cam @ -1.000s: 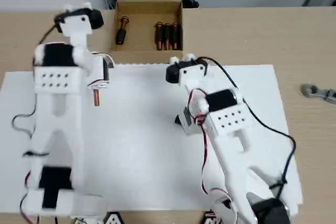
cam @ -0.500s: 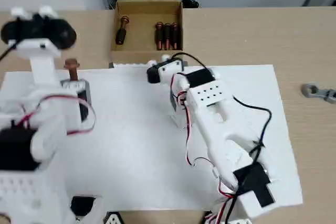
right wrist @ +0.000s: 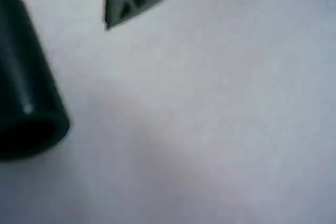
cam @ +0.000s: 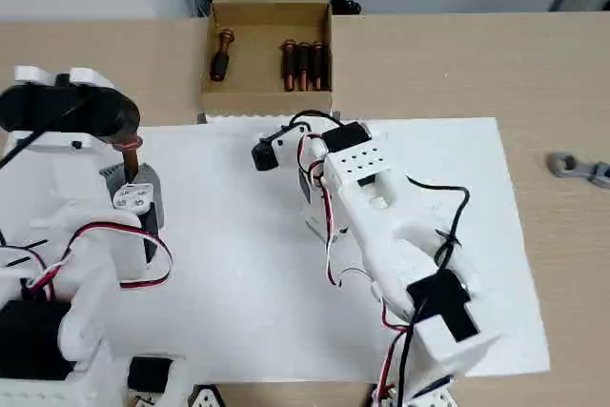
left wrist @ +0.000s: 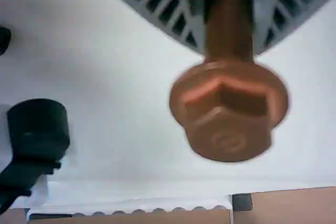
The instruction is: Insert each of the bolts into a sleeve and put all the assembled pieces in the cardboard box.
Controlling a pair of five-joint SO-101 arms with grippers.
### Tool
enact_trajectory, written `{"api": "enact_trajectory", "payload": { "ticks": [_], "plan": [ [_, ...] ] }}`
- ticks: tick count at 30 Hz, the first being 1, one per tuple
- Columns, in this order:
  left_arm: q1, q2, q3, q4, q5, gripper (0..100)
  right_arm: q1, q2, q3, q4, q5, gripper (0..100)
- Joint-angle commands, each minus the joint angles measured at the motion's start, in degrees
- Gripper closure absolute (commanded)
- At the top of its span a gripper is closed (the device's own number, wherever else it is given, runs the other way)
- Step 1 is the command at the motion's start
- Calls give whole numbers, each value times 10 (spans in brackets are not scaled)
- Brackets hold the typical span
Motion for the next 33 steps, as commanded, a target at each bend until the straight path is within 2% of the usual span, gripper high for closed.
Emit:
{"api": "enact_trajectory", "payload": {
  "ticks": [1,15,26,28,33],
  "plan": [
    [4,-11,0,-21,-3,994,-1,8,-24,-21,8,794],
    [4,-12,0,-21,-3,994,-1,73,-24,-84,8,795],
    [4,-12,0,-21,-3,994,-1,84,-23,-81,7,800],
    [4,-12,0,-21,-3,994,-1,84,-23,-81,6,831],
    [4,-12,0,-21,-3,994,-2,84,-23,-81,6,980]
  ]
}}
